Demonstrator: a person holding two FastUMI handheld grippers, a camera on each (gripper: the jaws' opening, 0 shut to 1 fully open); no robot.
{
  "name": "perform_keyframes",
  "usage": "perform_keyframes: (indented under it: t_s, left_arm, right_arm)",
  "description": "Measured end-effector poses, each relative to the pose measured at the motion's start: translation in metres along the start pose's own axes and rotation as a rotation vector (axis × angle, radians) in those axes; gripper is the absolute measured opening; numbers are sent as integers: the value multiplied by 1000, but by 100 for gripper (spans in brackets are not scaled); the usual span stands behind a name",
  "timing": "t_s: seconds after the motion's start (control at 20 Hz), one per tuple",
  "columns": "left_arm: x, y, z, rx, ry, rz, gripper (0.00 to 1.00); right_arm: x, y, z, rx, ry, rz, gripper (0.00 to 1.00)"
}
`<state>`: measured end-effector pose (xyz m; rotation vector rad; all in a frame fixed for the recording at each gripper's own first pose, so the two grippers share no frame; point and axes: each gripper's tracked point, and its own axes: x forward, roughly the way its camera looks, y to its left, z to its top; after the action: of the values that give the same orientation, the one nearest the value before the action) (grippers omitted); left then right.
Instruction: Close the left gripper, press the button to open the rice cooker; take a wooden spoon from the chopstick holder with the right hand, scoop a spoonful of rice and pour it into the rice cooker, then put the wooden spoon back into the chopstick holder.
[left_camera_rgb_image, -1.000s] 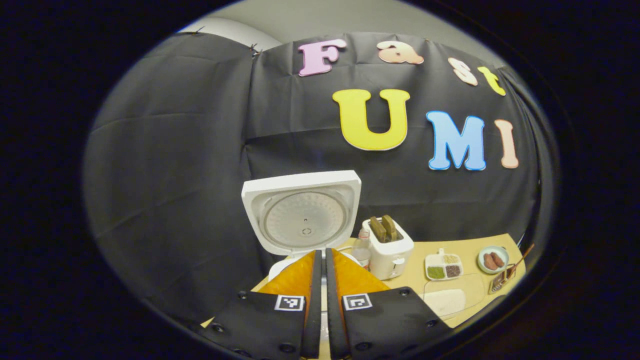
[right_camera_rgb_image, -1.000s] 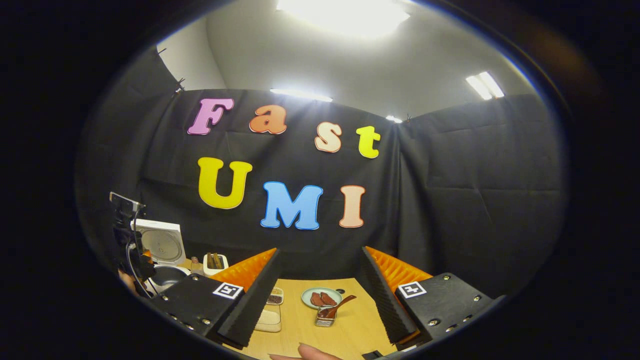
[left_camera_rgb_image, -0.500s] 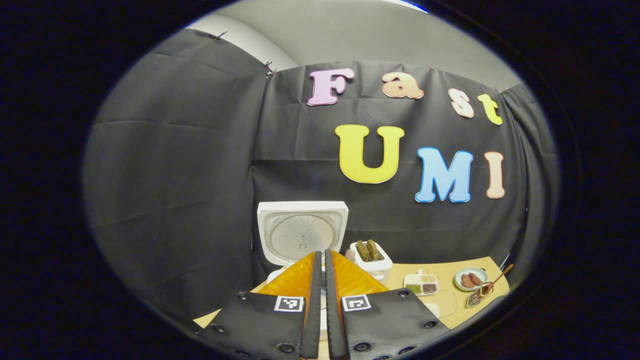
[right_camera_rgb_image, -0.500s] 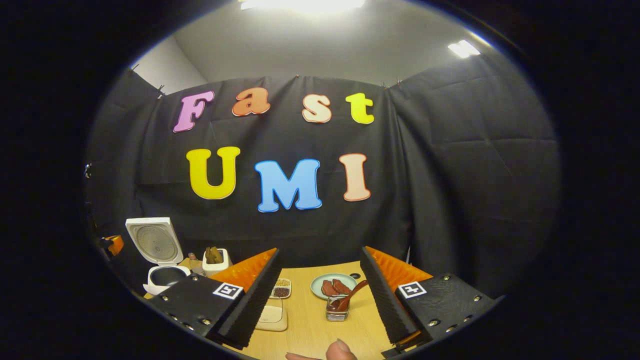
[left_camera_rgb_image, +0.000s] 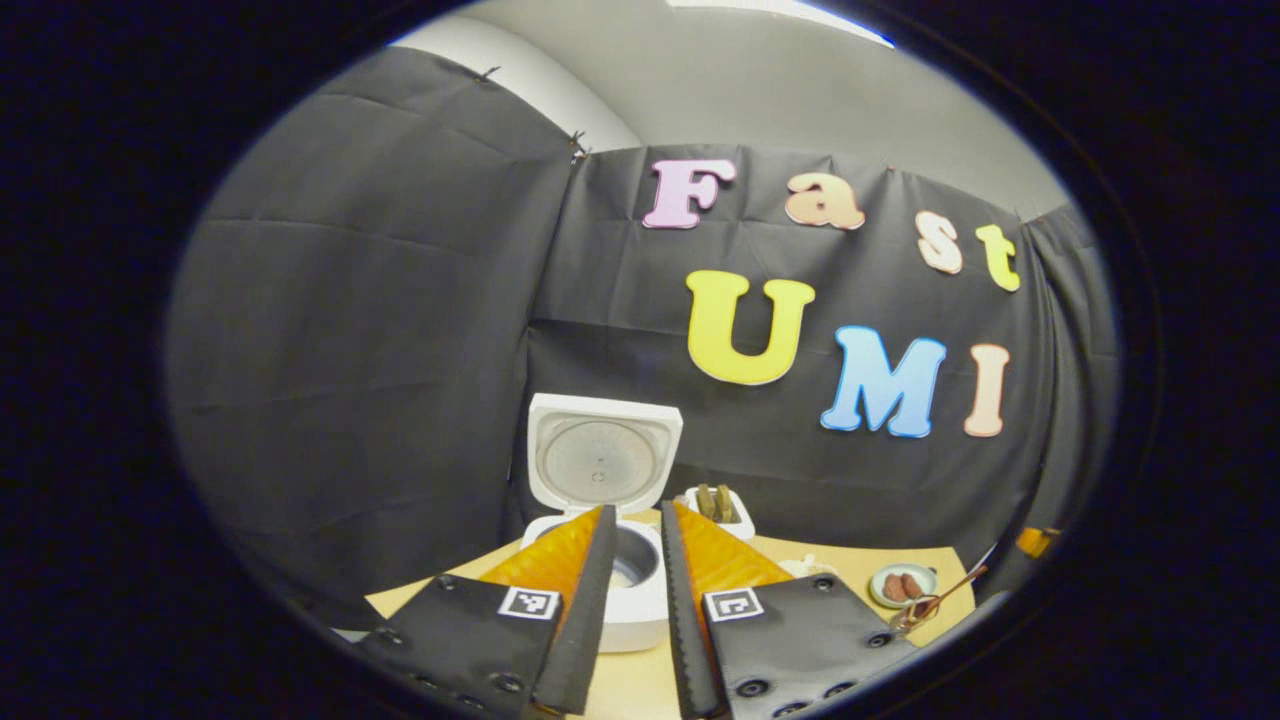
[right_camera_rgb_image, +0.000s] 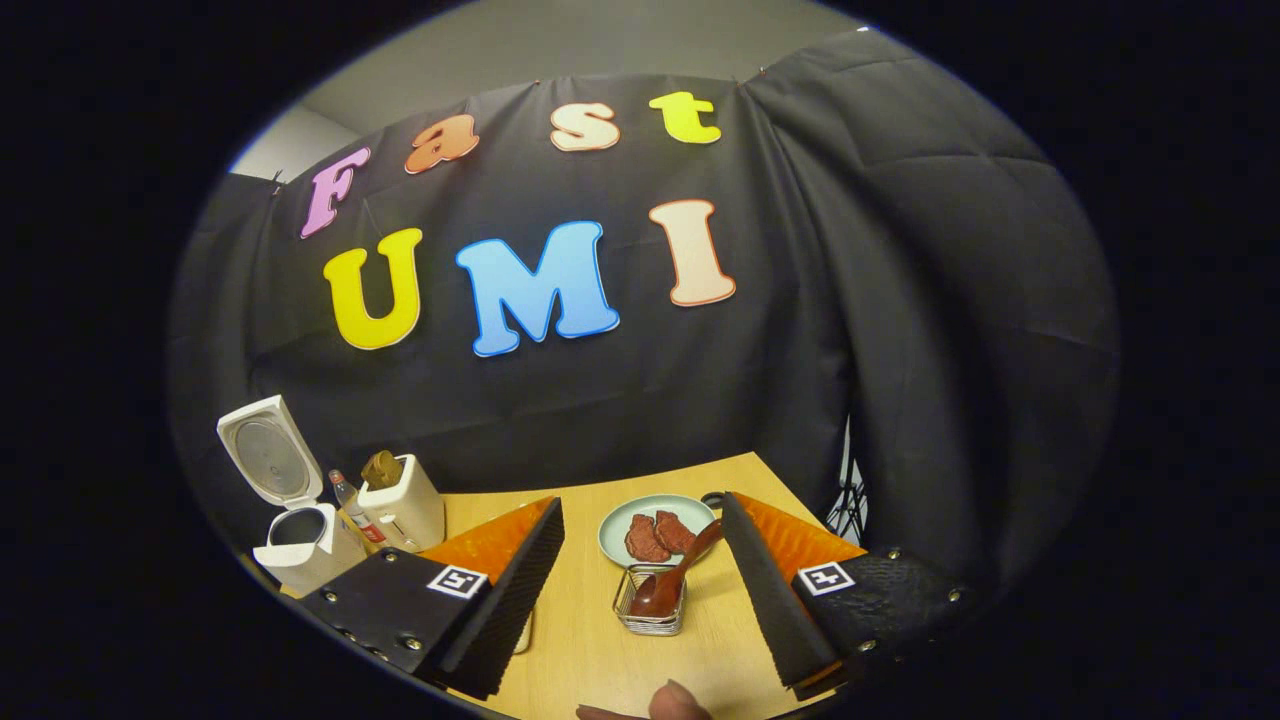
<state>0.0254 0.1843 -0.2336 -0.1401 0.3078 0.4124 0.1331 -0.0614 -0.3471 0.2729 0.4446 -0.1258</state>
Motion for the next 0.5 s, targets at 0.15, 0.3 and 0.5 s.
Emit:
perform_keyframes:
  t_s: [0.15, 0.3, 0.5]
  left_arm:
    - [-16, 3, 1, 31, -31, 70, 56]
    - [-31, -11, 2, 49, -33, 92, 60]
    - [-35, -30, -8, 75, -2, 74, 69]
  right_arm:
    - [36, -22, -29, 24, 41, 5, 97]
    - [70, -35, -54, 76, 83, 8, 97]
    - [110, -41, -80, 82, 117, -3, 97]
